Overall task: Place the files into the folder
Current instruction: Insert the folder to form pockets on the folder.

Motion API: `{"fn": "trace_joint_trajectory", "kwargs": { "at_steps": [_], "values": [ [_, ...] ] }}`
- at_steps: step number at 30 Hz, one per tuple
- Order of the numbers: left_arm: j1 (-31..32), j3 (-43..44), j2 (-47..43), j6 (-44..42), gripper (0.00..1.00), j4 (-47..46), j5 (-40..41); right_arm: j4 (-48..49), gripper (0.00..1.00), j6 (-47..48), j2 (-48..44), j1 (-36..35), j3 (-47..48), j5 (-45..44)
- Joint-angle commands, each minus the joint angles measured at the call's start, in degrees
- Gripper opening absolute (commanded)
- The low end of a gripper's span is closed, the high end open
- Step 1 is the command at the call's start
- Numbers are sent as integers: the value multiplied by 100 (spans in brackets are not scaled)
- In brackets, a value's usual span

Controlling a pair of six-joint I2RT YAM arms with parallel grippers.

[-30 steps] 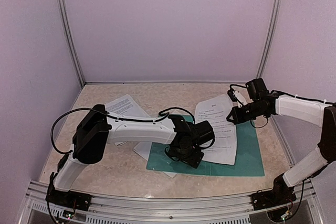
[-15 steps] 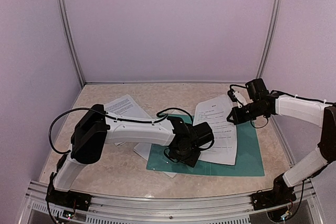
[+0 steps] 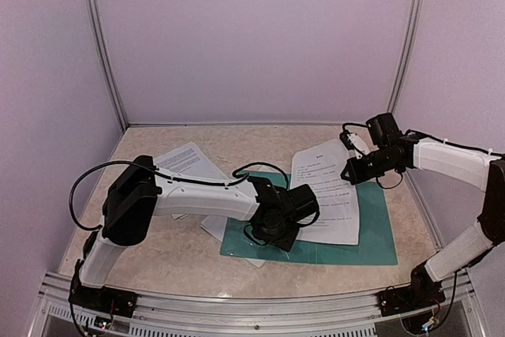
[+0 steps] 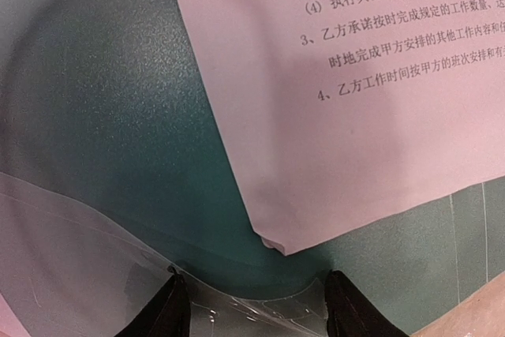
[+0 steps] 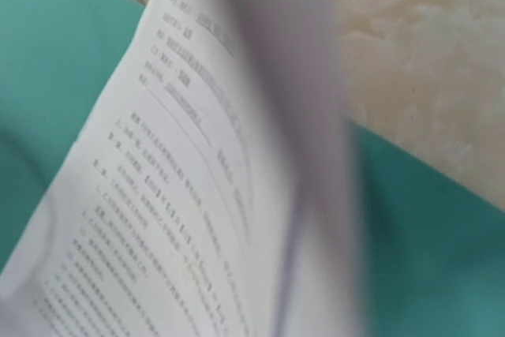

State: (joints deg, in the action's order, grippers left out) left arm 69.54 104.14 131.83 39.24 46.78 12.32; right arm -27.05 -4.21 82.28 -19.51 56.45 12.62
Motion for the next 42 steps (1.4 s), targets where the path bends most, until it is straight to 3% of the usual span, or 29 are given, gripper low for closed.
{"fn": "trace_joint_trajectory", "kwargs": {
  "at_steps": [1,17,36,42],
  "values": [
    [25,-415,237,70,55,241,-274,-114,0,122,66,-64,106,132],
    [69,-611,6,-21,63,-10,-196,346,0,136,467,-235,-63,820],
    [288,-1011,-672,-281,99,-59,498,543,0,-88,603,-326,-72,794],
    [288,-1637,-1372,-450,99,-411,238,915,0,-375,634,-329,-301,992]
  ]
}}
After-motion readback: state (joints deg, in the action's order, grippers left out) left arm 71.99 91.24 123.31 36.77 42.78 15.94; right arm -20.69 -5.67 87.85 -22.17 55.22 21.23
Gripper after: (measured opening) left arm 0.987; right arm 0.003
